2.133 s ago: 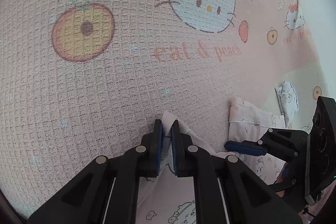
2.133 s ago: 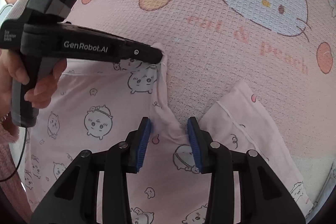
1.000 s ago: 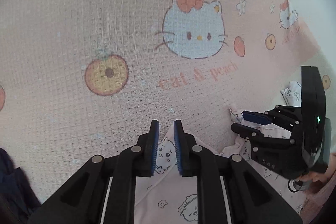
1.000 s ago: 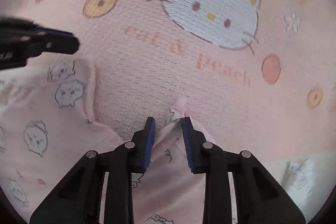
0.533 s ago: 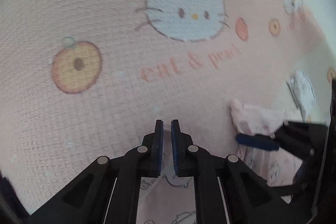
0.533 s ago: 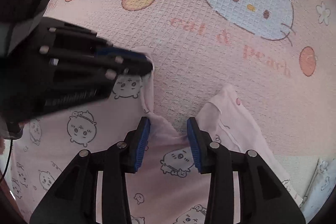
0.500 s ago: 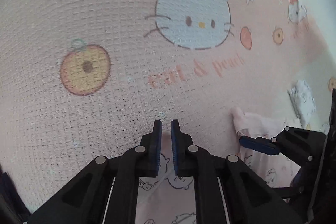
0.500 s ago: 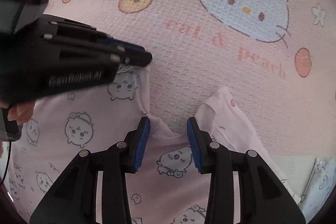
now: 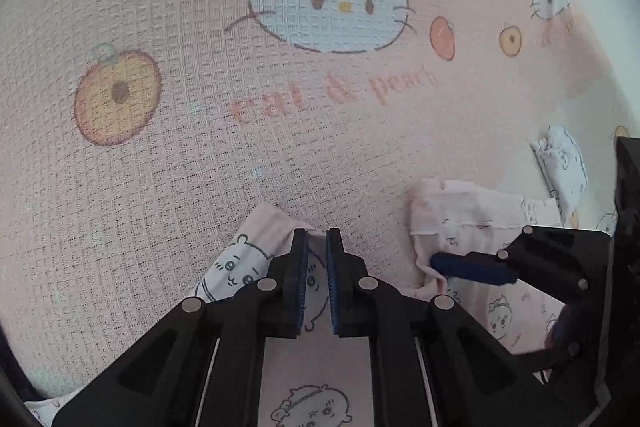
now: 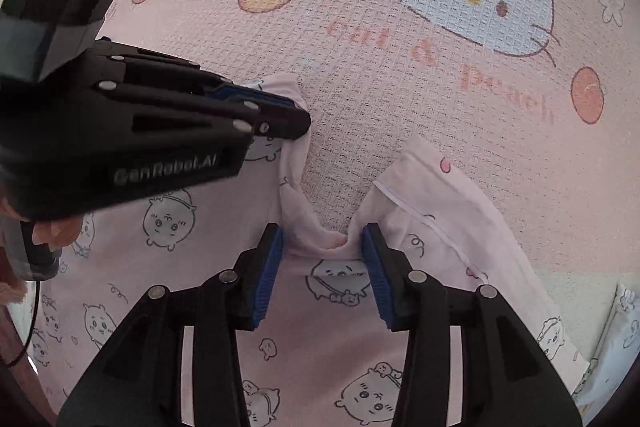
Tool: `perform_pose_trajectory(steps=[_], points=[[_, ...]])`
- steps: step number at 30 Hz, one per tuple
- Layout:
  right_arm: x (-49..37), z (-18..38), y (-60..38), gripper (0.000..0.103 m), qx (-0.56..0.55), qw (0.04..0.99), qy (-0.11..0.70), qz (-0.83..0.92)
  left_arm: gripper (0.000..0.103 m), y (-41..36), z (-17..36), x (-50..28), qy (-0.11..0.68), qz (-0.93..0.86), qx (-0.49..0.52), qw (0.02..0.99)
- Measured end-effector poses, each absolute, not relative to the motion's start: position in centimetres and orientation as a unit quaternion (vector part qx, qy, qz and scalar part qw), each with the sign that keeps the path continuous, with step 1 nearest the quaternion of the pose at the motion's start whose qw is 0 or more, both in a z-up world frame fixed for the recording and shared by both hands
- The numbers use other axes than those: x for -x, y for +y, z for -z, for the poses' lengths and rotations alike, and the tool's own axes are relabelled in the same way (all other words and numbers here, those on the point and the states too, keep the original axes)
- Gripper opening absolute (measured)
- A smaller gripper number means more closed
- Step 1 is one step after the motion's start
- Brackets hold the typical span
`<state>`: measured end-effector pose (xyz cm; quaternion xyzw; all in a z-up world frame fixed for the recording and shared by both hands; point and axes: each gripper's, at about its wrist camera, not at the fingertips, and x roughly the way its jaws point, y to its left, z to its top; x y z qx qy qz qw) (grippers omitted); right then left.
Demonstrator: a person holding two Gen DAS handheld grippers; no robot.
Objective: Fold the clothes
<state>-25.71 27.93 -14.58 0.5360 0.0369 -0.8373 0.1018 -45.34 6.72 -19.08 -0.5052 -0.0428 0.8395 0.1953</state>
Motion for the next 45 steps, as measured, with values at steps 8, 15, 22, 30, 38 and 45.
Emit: perform_pose_trajectory(steps=[8,15,22,30,38,45], points=[[25.7,16.8,28.3,0.043,-0.532,0.080,0.023,0.843,0.011,8.9,20.4,42.2,0.039,-0.804,0.553,0.214],[27.9,18.1,28.0,0.043,-0.511,0.070,-0.012,0.857,0.011,7.2,19.2,42.8,-0.044,-0.827,0.523,0.202],[29.4,20.4,25.3,0.044,-0.536,0.097,0.022,0.838,0.011,7.5,19.9,42.1,-0.061,-0.831,0.517,0.194],[30.3,21.7,24.6,0.044,-0.527,0.104,0.011,0.843,0.013,9.3,20.9,43.1,-0.015,-0.817,0.536,0.212],[33.5,22.6,23.9,0.047,-0.540,0.117,0.015,0.833,0.013,8.5,20.6,40.7,0.001,-0.809,0.542,0.229],[36.7,24.6,21.5,0.045,-0.529,0.079,0.031,0.844,0.014,6.5,18.8,41.9,-0.061,-0.839,0.500,0.206]])
